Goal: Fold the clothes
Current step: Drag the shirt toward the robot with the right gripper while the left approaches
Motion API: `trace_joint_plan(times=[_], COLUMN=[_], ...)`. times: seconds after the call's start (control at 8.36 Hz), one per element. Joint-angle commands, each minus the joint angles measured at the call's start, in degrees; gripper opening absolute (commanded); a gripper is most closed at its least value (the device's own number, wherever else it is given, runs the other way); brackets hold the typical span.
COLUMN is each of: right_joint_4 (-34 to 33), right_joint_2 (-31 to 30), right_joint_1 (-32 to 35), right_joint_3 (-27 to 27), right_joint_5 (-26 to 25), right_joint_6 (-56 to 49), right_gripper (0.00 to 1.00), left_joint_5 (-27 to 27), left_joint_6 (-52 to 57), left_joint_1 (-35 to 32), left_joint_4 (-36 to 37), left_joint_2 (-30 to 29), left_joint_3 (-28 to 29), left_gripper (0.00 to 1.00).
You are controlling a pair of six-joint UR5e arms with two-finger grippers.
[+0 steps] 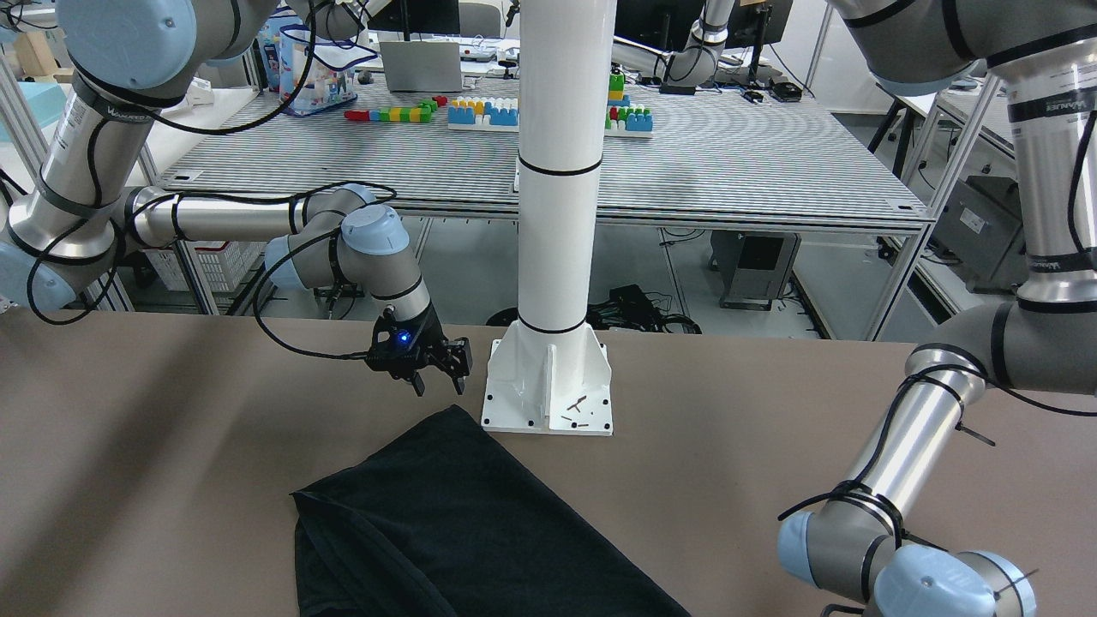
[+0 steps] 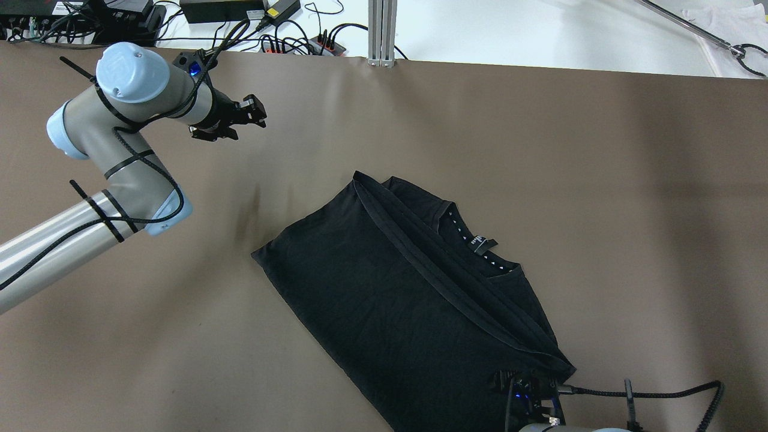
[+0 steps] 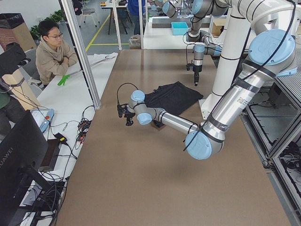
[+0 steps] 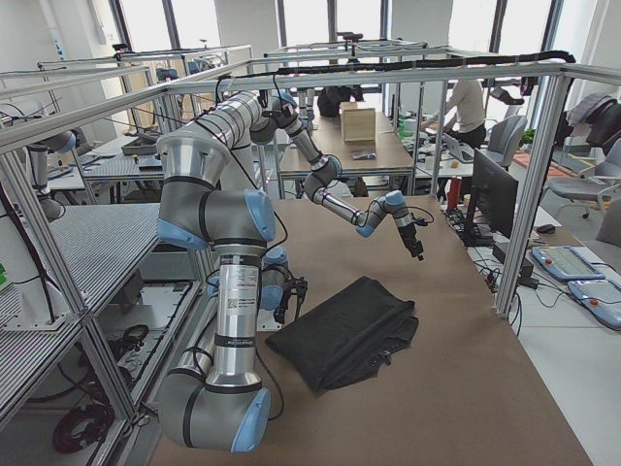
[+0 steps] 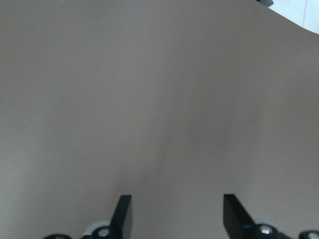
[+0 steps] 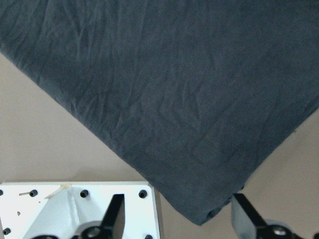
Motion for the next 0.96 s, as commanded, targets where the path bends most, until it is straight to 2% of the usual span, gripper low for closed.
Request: trace_joint_plan(times=[0.0,0.24,0.36,0.6,0.84], right_joint_4=[0.0,-0.18,-0.96,-1.85,-1.85], right_joint_2=[1.16,1.94,3.52,3.88,3.8], right_joint_1=[-0.28,0.16,0.94,1.83,1.92], right_joint_3=[-1.33,-2.38,-3.6,-3.79,-3.97], right_joint_5=[-7.54,-8.7,-8.53,-8.79,-8.96], right_joint_6=[0.72,0.46,0.28,0.1,0.19], right_gripper=[0.95,0.95,0.95,0.95,0.95], left_joint_5=[-1.39,-0.78,0.53,4.39,6.08], left_joint_6=[-1.97,-8.89,-10.75,-15.15,-15.25], left_joint_1=[2.46,7.89,10.01,15.71,18.37], left_joint_4=[0.53,0.71,0.71,0.63,0.63], left_joint_2=[8.07,12.65,13.54,15.73,15.57], left_joint_3=[-10.76,-17.71,-19.05,-20.55,-20.03], left_gripper=[0.75,0.76,0.77,0.76,0.75])
